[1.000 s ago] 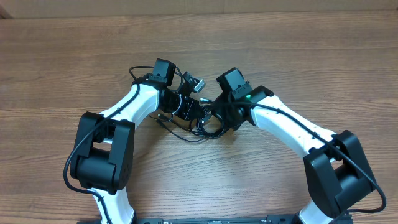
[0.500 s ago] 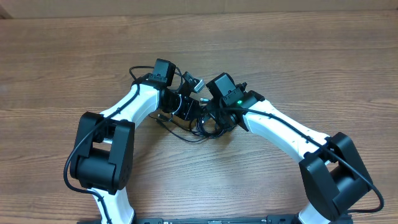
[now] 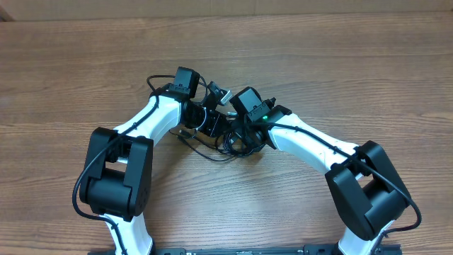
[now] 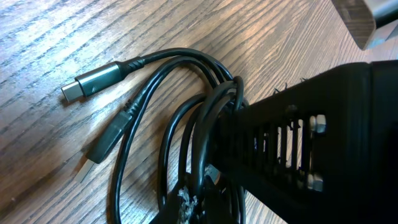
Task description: Untangle cables
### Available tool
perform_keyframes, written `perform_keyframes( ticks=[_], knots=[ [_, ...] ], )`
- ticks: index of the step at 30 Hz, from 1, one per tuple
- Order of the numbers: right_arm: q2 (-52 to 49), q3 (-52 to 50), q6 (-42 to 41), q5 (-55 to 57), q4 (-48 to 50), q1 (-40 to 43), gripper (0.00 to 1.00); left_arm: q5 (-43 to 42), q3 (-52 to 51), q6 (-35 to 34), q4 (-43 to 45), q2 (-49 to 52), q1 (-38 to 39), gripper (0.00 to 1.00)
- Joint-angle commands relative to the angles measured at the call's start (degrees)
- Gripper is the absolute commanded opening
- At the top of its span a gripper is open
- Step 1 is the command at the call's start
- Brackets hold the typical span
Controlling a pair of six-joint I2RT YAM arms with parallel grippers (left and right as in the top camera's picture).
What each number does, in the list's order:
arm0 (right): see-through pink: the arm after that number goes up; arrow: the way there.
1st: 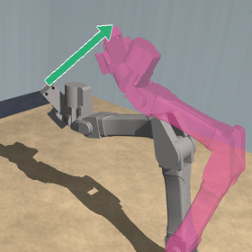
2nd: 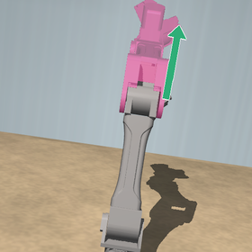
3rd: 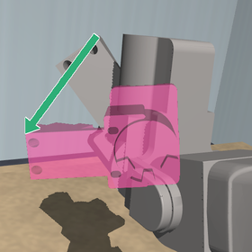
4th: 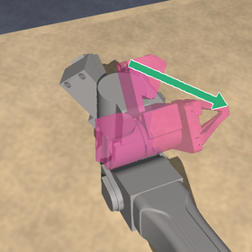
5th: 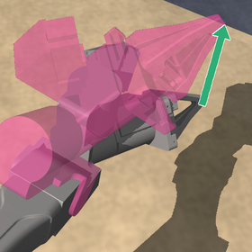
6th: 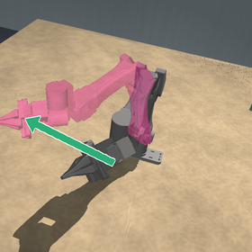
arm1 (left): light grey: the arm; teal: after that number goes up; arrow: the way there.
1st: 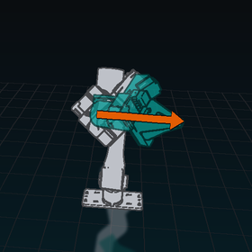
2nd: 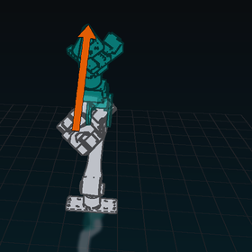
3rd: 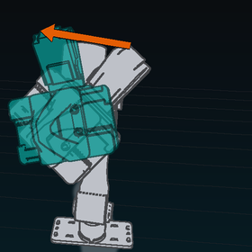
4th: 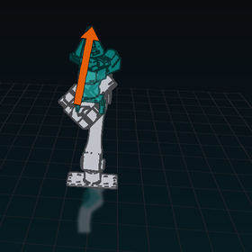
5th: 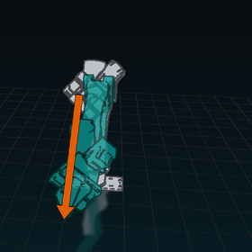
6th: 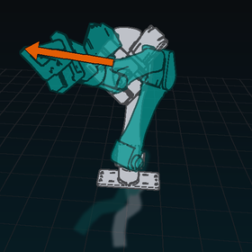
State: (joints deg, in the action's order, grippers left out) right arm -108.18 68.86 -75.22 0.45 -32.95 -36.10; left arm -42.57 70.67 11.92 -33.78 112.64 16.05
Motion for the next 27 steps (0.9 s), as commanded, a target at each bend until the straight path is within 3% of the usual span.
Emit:
perform_keyframes(
  ticks=[1,2,3,17,27],
  knots=[
    [-1.97,-0.35,-0.37,1.05,1.25,-0.33,0.16,-0.5,1.18,-0.83,0.17,0.11,0.17,0.04],
    [-2.32,-0.35,-0.39,1.05,1.4,-0.33,0.13,-0.5,1.18,-0.83,0.17,0.11,0.17,0.04],
    [-2.47,-0.35,0.09,1.03,1.38,-0.33,0.04,-0.48,1.18,-0.83,0.17,0.11,0.17,0.04],
    [7.06,-0.22,8.2,-10.38,-2.23,8.11,0.04,-0.44,1.18,-0.79,0.15,0.11,0.17,0.04],
    [6.01,-0.24,7.5,-2.82,4.26,11.26,0.04,-0.48,1.18,-0.79,0.13,0.11,0.2,0.04]
  ],
)
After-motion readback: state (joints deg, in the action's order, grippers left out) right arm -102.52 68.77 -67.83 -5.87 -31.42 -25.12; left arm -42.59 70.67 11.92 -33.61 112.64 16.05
